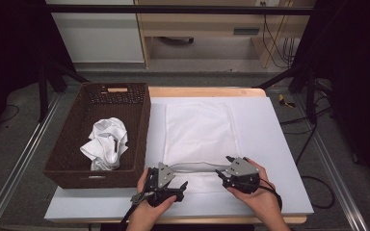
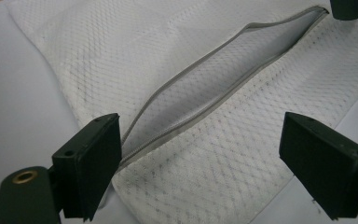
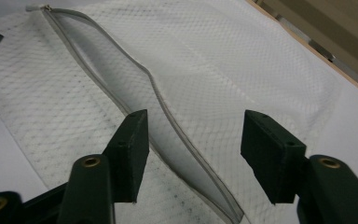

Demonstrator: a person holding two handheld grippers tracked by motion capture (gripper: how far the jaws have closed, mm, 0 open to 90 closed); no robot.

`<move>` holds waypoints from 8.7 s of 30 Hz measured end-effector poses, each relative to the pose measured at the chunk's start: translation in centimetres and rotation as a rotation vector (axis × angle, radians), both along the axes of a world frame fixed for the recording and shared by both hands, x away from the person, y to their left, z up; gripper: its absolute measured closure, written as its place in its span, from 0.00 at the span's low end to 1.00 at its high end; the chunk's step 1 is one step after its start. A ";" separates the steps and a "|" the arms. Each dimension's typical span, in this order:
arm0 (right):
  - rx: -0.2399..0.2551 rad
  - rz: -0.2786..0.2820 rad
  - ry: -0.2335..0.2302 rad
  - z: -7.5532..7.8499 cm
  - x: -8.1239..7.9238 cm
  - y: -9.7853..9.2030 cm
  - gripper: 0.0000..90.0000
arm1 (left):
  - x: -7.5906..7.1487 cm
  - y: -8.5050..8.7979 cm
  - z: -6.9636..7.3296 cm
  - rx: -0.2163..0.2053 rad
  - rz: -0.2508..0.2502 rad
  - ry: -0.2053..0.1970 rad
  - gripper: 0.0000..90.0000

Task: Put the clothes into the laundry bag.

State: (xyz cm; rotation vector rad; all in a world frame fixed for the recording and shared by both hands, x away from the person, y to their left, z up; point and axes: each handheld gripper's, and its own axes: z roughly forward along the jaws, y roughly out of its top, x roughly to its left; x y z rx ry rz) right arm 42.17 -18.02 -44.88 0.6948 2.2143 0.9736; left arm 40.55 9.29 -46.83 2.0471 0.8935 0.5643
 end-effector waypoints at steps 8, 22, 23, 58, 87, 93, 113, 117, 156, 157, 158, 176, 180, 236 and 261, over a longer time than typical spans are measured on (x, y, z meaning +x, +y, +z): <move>-0.040 0.009 0.017 -0.5 0.3 0.0 0.54 | 0.0 -0.2 -0.1 0.007 -0.004 -0.001 0.15; -0.080 0.026 0.019 -1.1 0.8 0.7 0.55 | 0.0 -0.2 -0.1 0.007 -0.003 -0.001 0.16; -0.094 0.035 0.020 -1.1 1.0 1.0 0.54 | -0.1 -0.2 -0.1 0.007 -0.003 0.000 0.16; -0.172 0.062 0.076 -1.6 3.8 3.0 0.66 | -0.2 -0.1 0.4 -0.008 -0.017 -0.009 0.16; -0.162 0.057 0.116 -1.4 4.0 4.2 0.99 | 0.0 0.0 0.4 -0.010 -0.014 -0.007 0.16; -0.154 0.051 0.093 -1.1 3.8 4.6 0.99 | 0.0 0.1 0.5 -0.014 -0.012 -0.007 0.16; -0.069 -0.007 -0.112 1.2 3.3 5.1 0.99 | 0.1 0.3 0.7 -0.021 -0.004 -0.012 0.16; -0.058 -0.013 -0.131 1.4 3.1 5.2 0.99 | 0.1 0.3 0.8 -0.022 -0.002 -0.016 0.16; -0.029 0.015 -0.114 0.7 3.4 4.6 0.98 | 5.2 13.2 17.9 0.080 0.240 -0.010 0.13; -0.028 0.018 -0.113 0.6 3.4 4.6 0.98 | 7.4 15.4 16.6 0.142 0.292 0.078 0.13; -0.028 0.021 -0.110 0.6 3.5 4.6 0.98 | 8.4 16.3 15.7 0.151 0.311 0.134 0.13; -0.048 0.058 -0.107 0.3 3.4 4.8 0.97 | 14.1 21.7 7.4 0.232 0.376 0.473 0.13; -0.050 0.063 -0.110 0.3 3.4 4.8 0.97 | 14.6 21.5 7.0 0.235 0.369 0.476 0.11; -0.048 0.103 -0.101 0.5 3.2 4.8 0.99 | 16.5 17.8 4.2 0.355 0.216 0.588 0.78; -0.002 0.116 -0.087 0.6 3.2 3.8 0.99 | 15.2 18.1 9.4 0.292 0.222 0.399 0.81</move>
